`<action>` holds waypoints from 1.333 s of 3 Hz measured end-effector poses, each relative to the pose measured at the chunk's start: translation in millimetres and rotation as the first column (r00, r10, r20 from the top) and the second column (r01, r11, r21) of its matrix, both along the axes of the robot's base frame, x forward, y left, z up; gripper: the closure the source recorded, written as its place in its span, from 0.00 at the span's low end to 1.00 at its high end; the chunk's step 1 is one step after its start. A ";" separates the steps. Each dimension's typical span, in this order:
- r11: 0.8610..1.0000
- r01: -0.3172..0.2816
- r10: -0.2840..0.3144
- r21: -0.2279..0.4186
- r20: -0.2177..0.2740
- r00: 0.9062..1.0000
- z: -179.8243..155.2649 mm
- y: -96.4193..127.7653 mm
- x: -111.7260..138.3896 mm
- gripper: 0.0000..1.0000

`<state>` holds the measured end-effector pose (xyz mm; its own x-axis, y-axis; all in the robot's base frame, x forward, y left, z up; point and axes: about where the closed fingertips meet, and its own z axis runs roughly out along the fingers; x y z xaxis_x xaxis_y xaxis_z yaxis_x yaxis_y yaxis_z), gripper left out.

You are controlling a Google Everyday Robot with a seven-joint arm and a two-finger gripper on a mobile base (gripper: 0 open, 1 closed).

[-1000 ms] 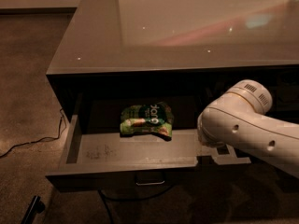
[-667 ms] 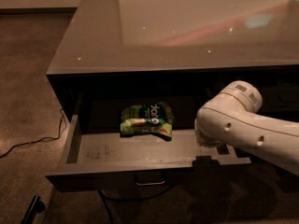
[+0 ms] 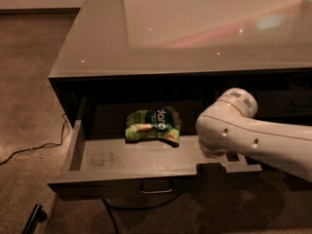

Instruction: Open top drawer

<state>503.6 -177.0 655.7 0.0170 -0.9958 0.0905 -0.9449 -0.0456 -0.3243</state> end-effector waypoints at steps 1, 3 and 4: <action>0.999 -0.020 0.018 -0.027 -0.072 0.997 -19.1 4.6 -15.9 1.00; 0.996 -0.041 0.033 -0.082 -0.102 0.994 -6.4 14.8 -41.8 1.00; 0.993 -0.044 0.032 -0.110 -0.111 0.993 5.9 16.1 -57.5 1.00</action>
Offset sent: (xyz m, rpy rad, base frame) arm -0.0476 0.0185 -0.0187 -0.1064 0.1475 0.0452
